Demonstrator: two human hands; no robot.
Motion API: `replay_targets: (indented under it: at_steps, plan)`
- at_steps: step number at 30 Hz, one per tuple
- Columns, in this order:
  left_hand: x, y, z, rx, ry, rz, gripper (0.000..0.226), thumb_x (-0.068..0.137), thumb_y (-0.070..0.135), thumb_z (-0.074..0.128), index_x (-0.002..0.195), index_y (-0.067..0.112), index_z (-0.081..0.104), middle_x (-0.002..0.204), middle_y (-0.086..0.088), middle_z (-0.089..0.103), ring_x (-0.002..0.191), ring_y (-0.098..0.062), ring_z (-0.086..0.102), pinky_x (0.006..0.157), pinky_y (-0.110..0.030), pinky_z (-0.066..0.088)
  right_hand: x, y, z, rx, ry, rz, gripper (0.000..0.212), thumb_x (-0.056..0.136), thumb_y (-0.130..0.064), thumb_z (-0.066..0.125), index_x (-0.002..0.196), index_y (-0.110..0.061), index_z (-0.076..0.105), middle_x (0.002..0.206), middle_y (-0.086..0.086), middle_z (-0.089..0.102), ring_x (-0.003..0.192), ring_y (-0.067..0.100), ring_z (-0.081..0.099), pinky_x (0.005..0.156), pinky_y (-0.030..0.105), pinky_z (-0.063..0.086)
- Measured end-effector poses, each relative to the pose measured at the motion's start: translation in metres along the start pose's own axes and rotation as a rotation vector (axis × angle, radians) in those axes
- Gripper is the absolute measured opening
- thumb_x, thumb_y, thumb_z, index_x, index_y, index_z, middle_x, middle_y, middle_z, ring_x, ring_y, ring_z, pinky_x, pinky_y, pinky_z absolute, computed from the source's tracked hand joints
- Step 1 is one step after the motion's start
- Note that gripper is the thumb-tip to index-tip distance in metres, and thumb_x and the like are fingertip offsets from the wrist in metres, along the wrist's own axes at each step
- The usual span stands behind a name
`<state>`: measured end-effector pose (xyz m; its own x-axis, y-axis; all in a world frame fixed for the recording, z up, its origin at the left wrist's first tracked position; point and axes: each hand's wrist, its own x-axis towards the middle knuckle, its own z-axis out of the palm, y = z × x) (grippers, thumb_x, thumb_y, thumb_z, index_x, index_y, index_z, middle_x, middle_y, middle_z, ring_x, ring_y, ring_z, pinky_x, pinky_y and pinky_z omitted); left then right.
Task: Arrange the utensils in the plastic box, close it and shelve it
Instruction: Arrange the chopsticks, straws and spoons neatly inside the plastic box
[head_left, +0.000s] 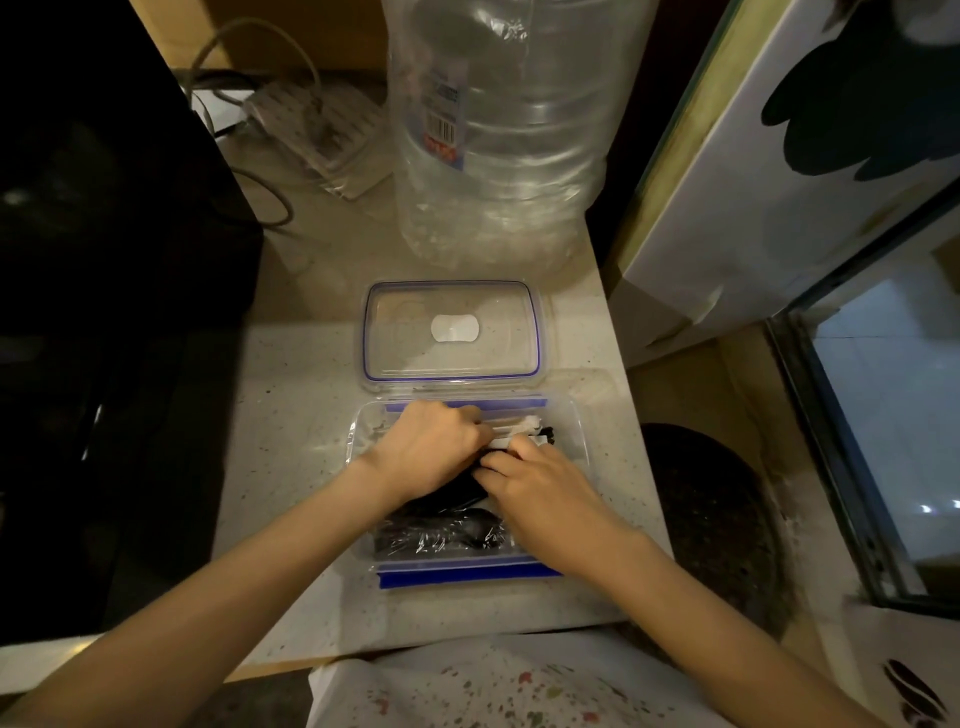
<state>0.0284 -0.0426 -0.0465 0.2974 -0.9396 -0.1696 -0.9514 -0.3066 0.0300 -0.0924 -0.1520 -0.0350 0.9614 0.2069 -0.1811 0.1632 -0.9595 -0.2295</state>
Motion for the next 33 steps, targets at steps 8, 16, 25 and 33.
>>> replay_targets:
  at_steps: [8,16,25,33]
  plan:
    - [0.002,0.008,-0.002,0.058,0.038,-0.048,0.035,0.030,0.012,0.088,0.047,0.013,0.058,0.046,-0.004,0.057,0.025,-0.019,0.049,0.027,-0.015,0.027,0.006,-0.006,0.000,-0.037,-0.064,0.043,0.030,0.088,-0.007,0.046,0.117,-0.003,0.052,0.123,0.014,0.050,0.111,0.029,0.038,0.087,0.036,0.036]
    - [0.004,0.025,-0.007,0.087,-0.166,-0.244,0.023,0.095,0.016,0.039,0.107,0.006,0.058,0.115,-0.010,0.059,0.097,-0.033,0.062,0.063,-0.033,0.035,0.002,-0.004,-0.003,-0.076,-0.118,0.119,0.036,0.090,-0.015,0.048,0.125,-0.010,0.045,0.125,0.013,0.047,0.118,0.029,0.033,0.099,0.039,0.029]
    - [0.004,0.033,-0.010,0.121,-0.208,-0.224,0.023,0.092,0.001,0.042,0.113,0.001,0.053,0.115,-0.016,0.058,0.094,-0.031,0.064,0.064,-0.035,0.045,-0.006,0.013,-0.012,-0.014,-0.024,0.093,0.033,0.084,-0.002,0.055,0.116,-0.009,0.055,0.118,0.004,0.058,0.112,0.022,0.042,0.095,0.034,0.040]
    - [0.000,0.030,-0.009,0.112,-0.171,-0.256,0.021,0.093,0.002,0.044,0.111,0.004,0.054,0.115,-0.013,0.060,0.094,-0.030,0.064,0.061,-0.033,0.039,-0.012,0.021,-0.022,-0.143,0.040,0.089,0.024,0.054,0.003,0.078,0.074,-0.007,0.070,0.068,0.005,0.069,0.073,0.023,0.059,0.065,0.033,0.050]
